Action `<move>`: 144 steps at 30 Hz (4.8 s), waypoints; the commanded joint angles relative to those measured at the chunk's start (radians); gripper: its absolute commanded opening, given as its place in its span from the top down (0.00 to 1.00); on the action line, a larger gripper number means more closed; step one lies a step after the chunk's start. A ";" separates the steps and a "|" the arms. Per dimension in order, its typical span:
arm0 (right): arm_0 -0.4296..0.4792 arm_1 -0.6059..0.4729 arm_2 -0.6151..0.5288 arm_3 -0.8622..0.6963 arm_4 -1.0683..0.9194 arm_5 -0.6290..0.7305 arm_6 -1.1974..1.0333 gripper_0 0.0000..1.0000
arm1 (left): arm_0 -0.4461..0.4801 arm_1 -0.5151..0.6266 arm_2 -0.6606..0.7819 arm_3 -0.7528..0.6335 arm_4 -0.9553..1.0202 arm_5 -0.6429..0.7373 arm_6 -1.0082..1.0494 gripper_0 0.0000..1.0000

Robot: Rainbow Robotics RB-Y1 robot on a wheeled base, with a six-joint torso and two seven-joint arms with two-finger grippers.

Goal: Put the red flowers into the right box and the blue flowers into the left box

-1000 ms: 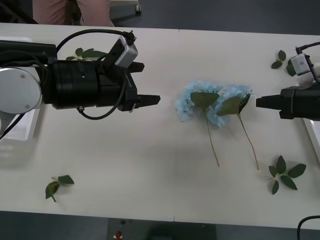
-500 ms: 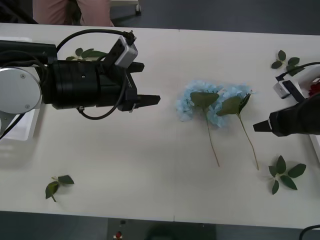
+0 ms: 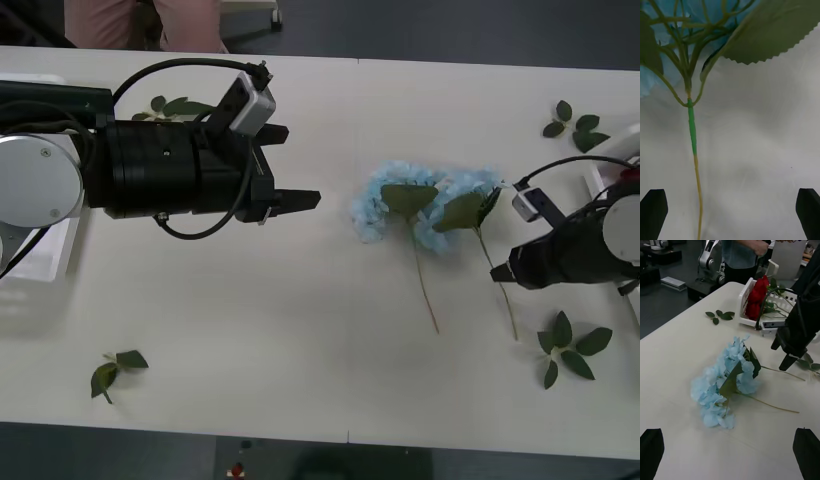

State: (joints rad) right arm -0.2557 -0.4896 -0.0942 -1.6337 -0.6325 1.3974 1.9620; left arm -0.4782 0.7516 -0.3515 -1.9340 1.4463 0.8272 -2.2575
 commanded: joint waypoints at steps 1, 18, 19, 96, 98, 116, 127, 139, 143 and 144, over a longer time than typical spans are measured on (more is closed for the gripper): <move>-0.007 0.042 -0.013 -0.018 0.011 -0.011 0.014 0.00 | -0.034 0.005 0.016 -0.020 0.009 -0.006 -0.025 0.00; -0.008 0.063 0.070 0.040 0.031 -0.133 0.006 0.00 | -0.034 0.005 0.016 -0.020 0.009 -0.006 -0.025 0.00; -0.007 0.063 0.070 0.040 0.033 -0.133 0.008 0.07 | -0.034 0.005 0.016 -0.020 0.009 -0.006 -0.025 0.00; -0.255 0.019 -0.029 -0.100 -1.239 -0.132 -0.049 1.00 | 0.018 -0.140 -0.053 0.035 0.451 -0.126 0.050 0.00; -0.255 0.019 -0.029 -0.100 -1.239 -0.132 -0.049 1.00 | -0.005 -0.158 -0.075 0.064 0.448 -0.140 0.049 0.00; -0.255 0.019 -0.029 -0.100 -1.239 -0.132 -0.049 1.00 | -0.120 -0.201 -0.188 0.155 0.450 -0.234 0.064 1.00; -0.255 0.019 -0.029 -0.100 -1.239 -0.132 -0.049 1.00 | -0.119 -0.204 -0.191 0.155 0.450 -0.234 0.067 1.00; -0.255 0.019 -0.029 -0.100 -1.239 -0.132 -0.049 0.00 | -0.117 -0.147 -0.190 0.155 0.476 -0.243 0.067 1.00; -0.255 0.019 -0.029 -0.100 -1.239 -0.132 -0.049 0.00 | -0.115 -0.081 -0.185 0.155 0.514 -0.246 0.067 1.00; -0.255 0.019 -0.029 -0.100 -1.239 -0.132 -0.049 0.00 | -0.112 -0.069 -0.181 0.153 0.522 -0.246 0.065 1.00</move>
State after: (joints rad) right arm -0.4949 -0.4598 -0.1114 -1.7144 -1.8672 1.2659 1.9352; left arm -0.5778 0.6276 -0.5537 -1.7714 1.9416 0.5869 -2.2407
